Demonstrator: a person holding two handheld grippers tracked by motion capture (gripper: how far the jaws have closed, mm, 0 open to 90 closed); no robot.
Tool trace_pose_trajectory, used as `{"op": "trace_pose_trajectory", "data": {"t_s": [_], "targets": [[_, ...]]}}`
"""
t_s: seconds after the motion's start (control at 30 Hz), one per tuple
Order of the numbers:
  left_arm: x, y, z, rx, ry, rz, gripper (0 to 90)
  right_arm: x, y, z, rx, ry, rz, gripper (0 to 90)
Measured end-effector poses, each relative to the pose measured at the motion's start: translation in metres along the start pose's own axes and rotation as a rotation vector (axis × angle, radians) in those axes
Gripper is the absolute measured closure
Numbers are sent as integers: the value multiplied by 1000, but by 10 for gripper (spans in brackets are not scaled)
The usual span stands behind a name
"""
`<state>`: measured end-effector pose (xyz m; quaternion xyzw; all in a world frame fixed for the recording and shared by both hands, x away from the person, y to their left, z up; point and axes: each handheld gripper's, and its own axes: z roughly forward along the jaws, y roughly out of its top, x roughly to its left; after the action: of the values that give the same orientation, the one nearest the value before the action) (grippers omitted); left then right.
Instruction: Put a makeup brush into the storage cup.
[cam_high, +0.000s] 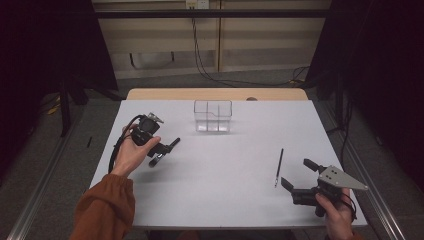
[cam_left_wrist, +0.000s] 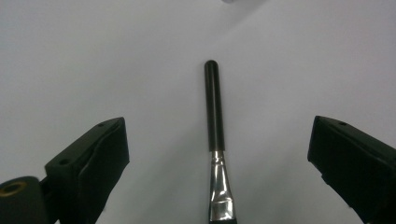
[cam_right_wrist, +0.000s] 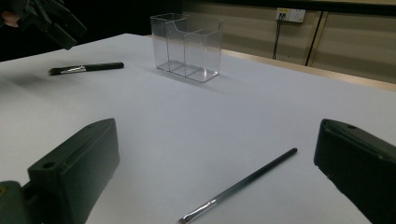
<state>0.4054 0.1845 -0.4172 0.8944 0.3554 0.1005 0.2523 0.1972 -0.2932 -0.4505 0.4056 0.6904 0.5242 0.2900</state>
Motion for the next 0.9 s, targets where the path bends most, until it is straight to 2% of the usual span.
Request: {"op": "trace_pose_trajectory", "data": {"t_s": [0.03,0.07,0.13,0.17,0.27,0.33,0.37,0.47,0.57,0.8,0.83,0.9], "targets": [[3,1,3,23,-29,-8,64,0,0,0,0,-1,0,0],[3,1,3,23,-29,-8,64,0,0,0,0,-1,0,0],[7,1,8,64,-57,-35,62,0,0,0,2,-1,-1,0],[7,1,8,64,-57,-35,60,0,0,0,1,0,-1,0],[7,3,12,106,-50,-28,62,0,0,0,2,1,-1,0],[7,4,15,156,-63,-10,64,0,0,1,3,3,-1,0],[7,5,15,170,-54,-6,64,0,0,1,4,4,-2,0],[8,6,17,177,-61,-4,63,0,0,1,5,2,-7,0],[7,4,25,225,-65,7,60,0,0,1,6,2,-6,0],[8,6,31,254,-68,18,77,0,0,1,9,2,-8,0],[9,7,33,272,-73,13,77,0,0,1,9,0,-8,0],[9,7,33,274,-65,16,85,0,0,1,9,0,-8,0]]}}
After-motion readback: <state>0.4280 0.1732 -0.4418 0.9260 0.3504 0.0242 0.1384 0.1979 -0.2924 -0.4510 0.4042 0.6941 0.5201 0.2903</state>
